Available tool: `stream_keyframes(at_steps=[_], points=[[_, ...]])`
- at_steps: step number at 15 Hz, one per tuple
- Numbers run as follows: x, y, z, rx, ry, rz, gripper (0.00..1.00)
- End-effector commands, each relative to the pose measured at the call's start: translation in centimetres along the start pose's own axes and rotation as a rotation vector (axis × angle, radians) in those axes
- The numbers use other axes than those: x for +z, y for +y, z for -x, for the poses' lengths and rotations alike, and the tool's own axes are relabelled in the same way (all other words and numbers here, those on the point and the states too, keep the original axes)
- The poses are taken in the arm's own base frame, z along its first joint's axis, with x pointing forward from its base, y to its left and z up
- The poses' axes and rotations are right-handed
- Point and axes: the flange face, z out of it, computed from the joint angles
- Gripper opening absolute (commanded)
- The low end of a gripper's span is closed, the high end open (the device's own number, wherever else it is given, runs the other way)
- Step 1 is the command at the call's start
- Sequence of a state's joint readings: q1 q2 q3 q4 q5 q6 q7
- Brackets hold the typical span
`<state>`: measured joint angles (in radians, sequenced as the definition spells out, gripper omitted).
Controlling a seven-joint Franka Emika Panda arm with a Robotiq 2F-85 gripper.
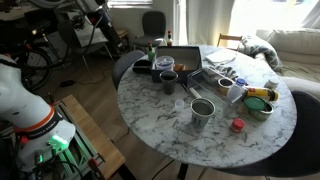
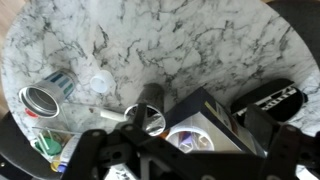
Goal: Use the clear measuring cup to scoop some contents from the silver cup on the left and place them in the silver cup on the right.
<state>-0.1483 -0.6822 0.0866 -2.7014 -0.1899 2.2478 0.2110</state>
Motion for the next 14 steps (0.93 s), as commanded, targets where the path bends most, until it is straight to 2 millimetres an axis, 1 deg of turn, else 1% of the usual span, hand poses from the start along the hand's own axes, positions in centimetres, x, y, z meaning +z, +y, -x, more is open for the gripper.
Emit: stream_keyframes(at_steps=[1,7,10,12,14], points=[[3.9,0.8,0.2,0.035,-0.075,0.166,1.00],[10.8,3.0,0.7,0.069,-0.108,0.473,1.00],[14.1,3.9,1.3,0.072,-0.101,0.619,1.00],[16.4,4.7,1.7,0.080,-0.076,0.693,1.00],[18.9,5.8,2.0,0.087,-0.060,0.731,1.00]])
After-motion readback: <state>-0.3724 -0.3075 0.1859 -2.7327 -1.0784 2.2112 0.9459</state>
